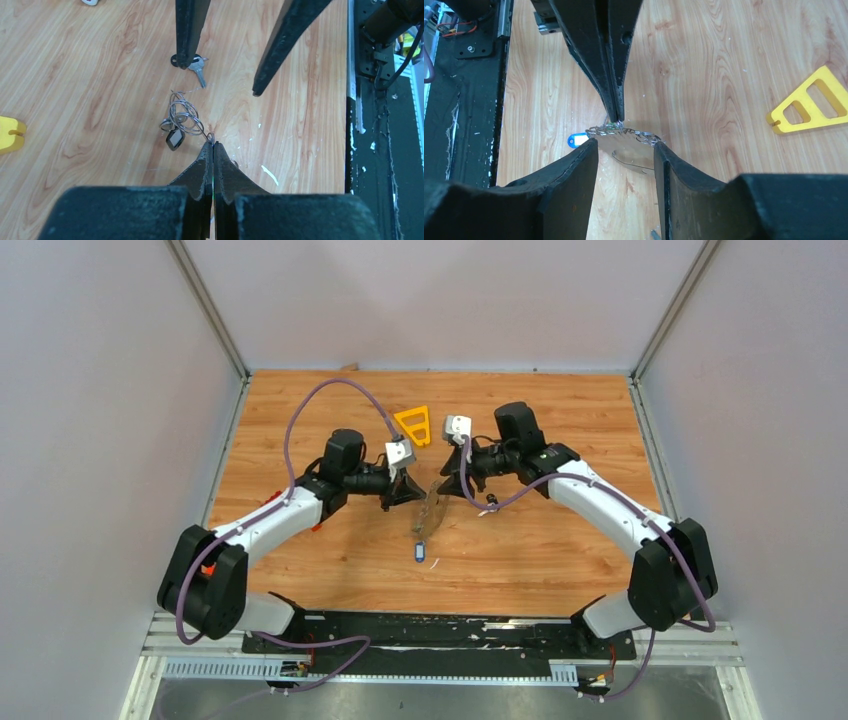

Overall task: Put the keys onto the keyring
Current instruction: Adjust the keyring.

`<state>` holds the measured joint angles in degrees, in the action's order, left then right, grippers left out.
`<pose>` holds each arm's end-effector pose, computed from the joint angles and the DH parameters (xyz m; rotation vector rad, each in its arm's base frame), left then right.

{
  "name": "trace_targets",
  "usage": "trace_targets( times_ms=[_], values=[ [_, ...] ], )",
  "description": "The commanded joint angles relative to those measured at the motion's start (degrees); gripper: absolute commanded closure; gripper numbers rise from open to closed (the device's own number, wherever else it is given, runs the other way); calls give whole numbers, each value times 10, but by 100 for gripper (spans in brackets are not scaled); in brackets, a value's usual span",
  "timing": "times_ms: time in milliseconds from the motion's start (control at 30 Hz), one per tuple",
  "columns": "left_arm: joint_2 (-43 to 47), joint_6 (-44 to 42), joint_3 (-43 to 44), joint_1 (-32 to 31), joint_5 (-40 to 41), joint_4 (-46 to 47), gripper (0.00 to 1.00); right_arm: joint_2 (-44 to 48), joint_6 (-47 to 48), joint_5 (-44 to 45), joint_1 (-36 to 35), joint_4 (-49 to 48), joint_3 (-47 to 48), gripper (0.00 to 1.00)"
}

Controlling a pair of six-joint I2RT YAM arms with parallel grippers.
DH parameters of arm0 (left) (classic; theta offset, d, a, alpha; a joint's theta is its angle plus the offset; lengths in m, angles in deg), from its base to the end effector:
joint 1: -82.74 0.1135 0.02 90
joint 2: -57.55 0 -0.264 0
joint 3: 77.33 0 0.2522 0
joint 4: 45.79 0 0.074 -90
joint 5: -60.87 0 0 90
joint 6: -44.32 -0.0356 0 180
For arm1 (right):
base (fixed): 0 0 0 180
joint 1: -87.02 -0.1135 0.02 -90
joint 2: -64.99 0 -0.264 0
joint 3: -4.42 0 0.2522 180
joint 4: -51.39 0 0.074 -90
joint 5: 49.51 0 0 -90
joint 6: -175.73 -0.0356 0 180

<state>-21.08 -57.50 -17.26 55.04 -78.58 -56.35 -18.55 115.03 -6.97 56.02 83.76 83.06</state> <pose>0.2459 -0.1596 0.2448 1.1710 1.6786 -1.0614 0.2605 0.1871 0.2949 -1.4324 1.5664 0.9268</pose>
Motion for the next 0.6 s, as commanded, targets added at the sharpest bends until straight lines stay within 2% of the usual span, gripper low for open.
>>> trace_targets(
  times_ms=[0,300,567],
  values=[
    [14,-29,-5,-4,-21,57,100,-14,42,-26,4,27,0,55],
    [31,-4,-78,-4,-42,201,100,-18,84,-80,-11,77,4,61],
    [41,30,-98,-8,-49,253,100,-35,86,-69,-33,77,4,67]
  ],
)
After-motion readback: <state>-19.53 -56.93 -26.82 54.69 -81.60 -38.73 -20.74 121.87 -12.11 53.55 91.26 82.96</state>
